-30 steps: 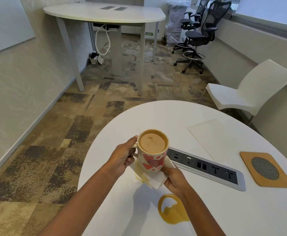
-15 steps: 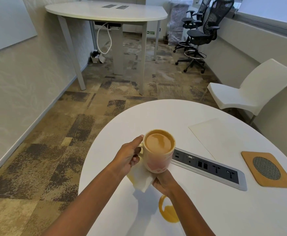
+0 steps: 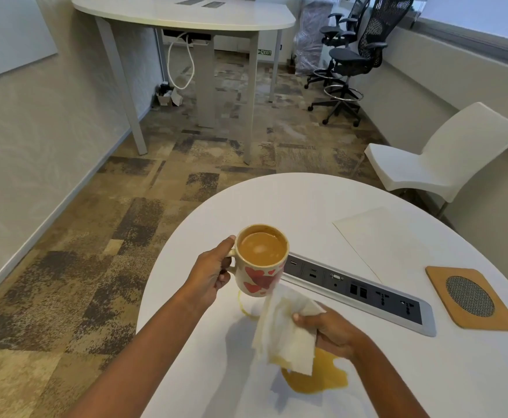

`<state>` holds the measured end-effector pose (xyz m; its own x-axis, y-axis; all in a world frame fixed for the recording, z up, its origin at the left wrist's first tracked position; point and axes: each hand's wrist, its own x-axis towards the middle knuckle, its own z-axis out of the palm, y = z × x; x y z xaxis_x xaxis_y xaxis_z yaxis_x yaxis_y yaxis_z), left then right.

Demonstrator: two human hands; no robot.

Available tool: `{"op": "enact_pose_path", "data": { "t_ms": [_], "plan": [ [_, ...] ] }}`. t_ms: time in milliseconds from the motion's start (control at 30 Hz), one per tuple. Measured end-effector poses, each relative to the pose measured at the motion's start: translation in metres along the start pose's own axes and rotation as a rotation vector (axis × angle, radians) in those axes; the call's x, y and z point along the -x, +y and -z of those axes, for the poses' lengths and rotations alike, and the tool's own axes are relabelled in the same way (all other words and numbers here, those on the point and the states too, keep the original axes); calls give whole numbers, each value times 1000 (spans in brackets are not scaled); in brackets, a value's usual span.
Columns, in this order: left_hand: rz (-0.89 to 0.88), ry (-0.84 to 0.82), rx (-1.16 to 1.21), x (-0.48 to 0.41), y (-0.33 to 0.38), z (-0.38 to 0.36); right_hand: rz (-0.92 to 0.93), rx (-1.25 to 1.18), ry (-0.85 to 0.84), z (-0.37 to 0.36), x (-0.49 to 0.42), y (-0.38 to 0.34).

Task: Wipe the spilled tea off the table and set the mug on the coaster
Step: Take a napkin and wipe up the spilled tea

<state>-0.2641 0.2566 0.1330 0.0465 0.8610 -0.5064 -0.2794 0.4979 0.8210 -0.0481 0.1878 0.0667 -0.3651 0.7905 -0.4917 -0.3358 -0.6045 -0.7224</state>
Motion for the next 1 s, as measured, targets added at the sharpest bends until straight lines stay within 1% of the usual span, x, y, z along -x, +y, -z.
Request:
{"op": "enact_pose_path", "data": {
  "t_ms": [100, 167, 200, 233, 267, 300, 333, 367, 433, 500, 600, 667, 733, 833, 1000],
  "plan": [
    [-21, 21, 1, -6, 2, 10, 163, -86, 160, 13, 1, -16],
    [-35, 39, 0, -11, 2, 16, 286, -60, 290, 18, -5, -29],
    [-41, 51, 1, -13, 3, 19, 331, 32, 374, 18, -9, -33],
    [-45, 64, 1, -15, 3, 22, 359, 185, 489, 16, -14, -37],
    [-48, 78, 4, -17, 3, 24, 386, 376, 620, 14, -20, -39],
    [-50, 93, 9, -19, 3, 27, 427, 594, 714, 12, -27, -39],
    [-51, 107, 14, -21, 3, 29, 458, 828, 742, 8, -34, -37],
    [-54, 120, 16, -23, 2, 31, 446, 1057, 723, 5, -42, -34],
    [-63, 142, 8, -26, 1, 34, 299, 1415, 656, -1, -61, -25],
    [-68, 161, 2, -28, -1, 36, 147, 1611, 597, -7, -78, -17],
    [-70, 174, 3, -31, -3, 39, 13, 1652, 443, -17, -99, 3],
    [-73, 176, 10, -32, -5, 40, -26, 1691, 371, -22, -106, 21],
    [-74, 182, 3, -33, -6, 41, 1, 1757, 362, -23, -109, 35],
    [-67, 190, -12, -35, -9, 42, 72, 1784, 365, -22, -110, 45],
    [-56, 187, -1, -39, -17, 41, 177, 1766, 207, -35, -105, 62]
  ]
}}
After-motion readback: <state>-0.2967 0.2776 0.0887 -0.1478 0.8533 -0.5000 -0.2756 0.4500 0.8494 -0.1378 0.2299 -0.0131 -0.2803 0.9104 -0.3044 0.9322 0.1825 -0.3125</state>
